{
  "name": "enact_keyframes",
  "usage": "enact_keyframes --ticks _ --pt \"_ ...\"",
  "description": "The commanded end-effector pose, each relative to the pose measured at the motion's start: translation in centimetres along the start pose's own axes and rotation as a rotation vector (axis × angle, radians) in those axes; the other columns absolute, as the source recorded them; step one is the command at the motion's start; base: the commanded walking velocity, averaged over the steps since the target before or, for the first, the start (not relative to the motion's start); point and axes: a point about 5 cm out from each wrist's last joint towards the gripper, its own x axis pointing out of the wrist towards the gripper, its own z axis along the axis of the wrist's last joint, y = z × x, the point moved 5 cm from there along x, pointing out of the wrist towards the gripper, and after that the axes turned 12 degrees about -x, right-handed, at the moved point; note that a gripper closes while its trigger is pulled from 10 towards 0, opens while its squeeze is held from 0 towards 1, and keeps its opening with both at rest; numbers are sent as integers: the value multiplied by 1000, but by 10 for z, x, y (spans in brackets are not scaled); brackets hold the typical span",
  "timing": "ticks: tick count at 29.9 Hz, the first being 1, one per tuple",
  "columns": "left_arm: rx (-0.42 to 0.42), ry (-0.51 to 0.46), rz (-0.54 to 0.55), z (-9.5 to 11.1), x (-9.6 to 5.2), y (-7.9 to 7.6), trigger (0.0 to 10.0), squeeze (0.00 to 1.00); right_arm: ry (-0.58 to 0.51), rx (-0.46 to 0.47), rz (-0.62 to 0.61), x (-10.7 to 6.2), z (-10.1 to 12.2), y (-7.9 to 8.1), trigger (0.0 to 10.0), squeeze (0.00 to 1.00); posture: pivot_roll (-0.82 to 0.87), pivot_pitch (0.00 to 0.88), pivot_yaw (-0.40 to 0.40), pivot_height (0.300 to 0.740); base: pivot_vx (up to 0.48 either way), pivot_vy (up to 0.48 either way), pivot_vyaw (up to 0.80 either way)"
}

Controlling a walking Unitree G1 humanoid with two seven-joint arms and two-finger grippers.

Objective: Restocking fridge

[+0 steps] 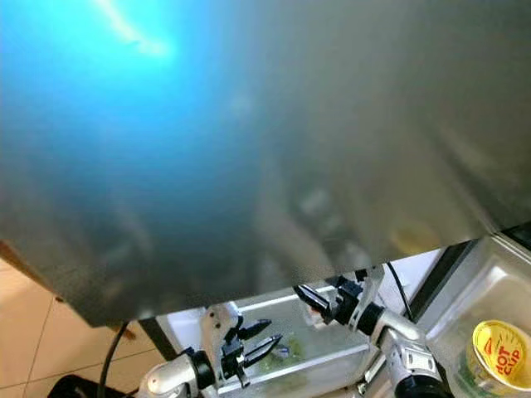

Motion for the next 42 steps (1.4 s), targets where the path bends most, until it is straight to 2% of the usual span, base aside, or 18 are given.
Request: enact_keyframes --ticks 1,3,9,14,16,19,22,24,25,26,27,29,32,35,36,42 --pt "-11 62 22 -15 -9 6 10000 0 29 29 -26 -6 -13 0 10000 0 -27 38 13 738 0 0 0" --pt "-16 109 42 -28 -16 9 10000 0 83 65 -65 -12 -31 -1 10000 0 -30 34 14 740 0 0 0" --pt "-39 156 84 -43 -26 18 10000 0 151 96 -99 -20 -51 1 10000 0 -27 34 11 740 0 0 0" --pt "-147 233 192 -76 -50 32 10000 0 328 133 -208 -43 -94 2 10000 0 -27 34 11 740 0 0 0" --pt "-147 233 192 -76 -50 32 10000 0 328 133 -208 -43 -94 2 10000 0 -27 34 11 740 0 0 0" --pt "-273 279 353 -102 -73 49 10000 0 444 177 -340 -66 -123 2 10000 0 -31 34 10 740 0 0 0" --pt "-347 303 427 -117 -87 51 10000 0 519 197 -394 -82 -140 5 10000 0 -35 33 9 740 0 0 0" --pt "-347 303 427 -117 -87 51 10000 0 519 197 -394 -82 -140 5 10000 0 -35 33 9 740 0 0 0" --pt "-417 342 505 -135 -103 51 10000 0 589 230 -454 -101 -157 11 10000 0 -38 32 10 740 0 0 0" --pt "-417 342 505 -135 -103 51 10000 0 589 230 -454 -101 -157 11 10000 0 -38 32 10 740 0 0 0" --pt "-444 362 536 -143 -110 49 10000 0 611 249 -480 -108 -163 13 10000 0 -38 32 10 740 0 0 0" --pt "-444 362 536 -143 -110 49 10000 0 611 249 -480 -108 -163 13 10000 0 -38 32 10 740 0 0 0" --pt "-542 450 642 -172 -133 39 10000 0 708 299 -571 -134 -184 25 10000 0 -35 28 12 740 0 0 0" --pt "-578 462 675 -178 -138 36 10000 0 729 317 -602 -141 -189 27 10000 0 -33 28 11 740 0 0 0" --pt "-631 474 733 -187 -146 33 10000 0 754 343 -643 -150 -195 31 10000 0 -32 25 10 740 0 0 0" --pt "-717 507 848 -202 -162 25 10000 0 811 365 -709 -165 -205 37 10000 0 -31 23 6 740 0 0 0"
